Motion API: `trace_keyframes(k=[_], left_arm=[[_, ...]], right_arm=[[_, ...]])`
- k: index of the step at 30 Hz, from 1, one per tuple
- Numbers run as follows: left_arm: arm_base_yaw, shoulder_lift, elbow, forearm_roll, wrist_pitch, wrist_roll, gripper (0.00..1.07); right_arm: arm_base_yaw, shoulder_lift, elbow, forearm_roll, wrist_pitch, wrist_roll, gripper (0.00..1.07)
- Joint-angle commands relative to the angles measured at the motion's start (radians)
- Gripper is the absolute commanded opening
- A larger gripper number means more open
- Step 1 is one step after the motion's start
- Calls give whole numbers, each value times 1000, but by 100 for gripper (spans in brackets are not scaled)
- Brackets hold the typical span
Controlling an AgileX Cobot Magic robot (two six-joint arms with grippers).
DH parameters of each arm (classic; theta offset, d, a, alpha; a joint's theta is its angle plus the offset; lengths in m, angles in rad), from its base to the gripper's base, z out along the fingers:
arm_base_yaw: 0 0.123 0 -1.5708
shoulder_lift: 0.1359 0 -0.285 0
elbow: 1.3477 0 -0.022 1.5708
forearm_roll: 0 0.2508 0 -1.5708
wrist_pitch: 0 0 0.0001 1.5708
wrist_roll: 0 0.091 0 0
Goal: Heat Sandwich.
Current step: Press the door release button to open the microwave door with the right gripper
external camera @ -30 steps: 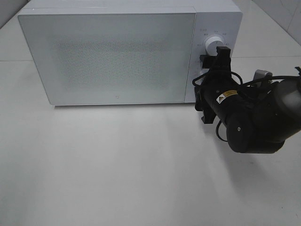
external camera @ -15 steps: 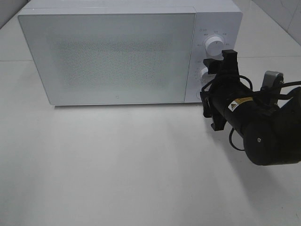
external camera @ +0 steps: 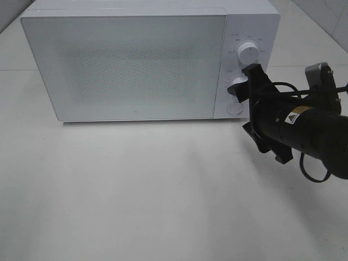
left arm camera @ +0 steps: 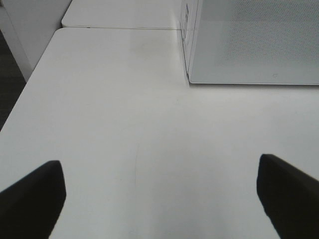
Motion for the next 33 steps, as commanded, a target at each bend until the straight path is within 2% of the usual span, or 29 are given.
trace_keyframes(k=[1,5,6,7,10,14,19,28,32,33], left_arm=[[-8,-26,2,0,-4,-7,98],[-8,-26,2,0,-4,-7,98],[-8,-26,2,0,-4,-7,98],[-8,-26,2,0,-4,-7,98],[-8,-26,2,0,-4,-7,98],[-8,-26,2,0,-4,-7,98],[-8,-26,2,0,-4,-7,98],[-8,-26,2,0,-4,-7,98],[-8,-26,2,0,-4,-7,98],[-8,-26,2,0,-4,-7,98]], right_arm=[[-20,-60,-19,-14,135,-165,76],[-66,-133,-73,-14,383,-498,76],[-66,-133,-73,-14,383,-498,76],[-78,-151,-97,-14,472,-614,76],[-90,-167,-120,-14,558,-716,76],[-109,-201,-165,-23,737,-975,76],[-109,-227,-172,-45,793,-1037,76],[-109,-344,-174,-253,976,-1002,76],[-109,-469,-174,-385,1106,-933,76],[-109,-469,-174,-385,1106,-933,76]])
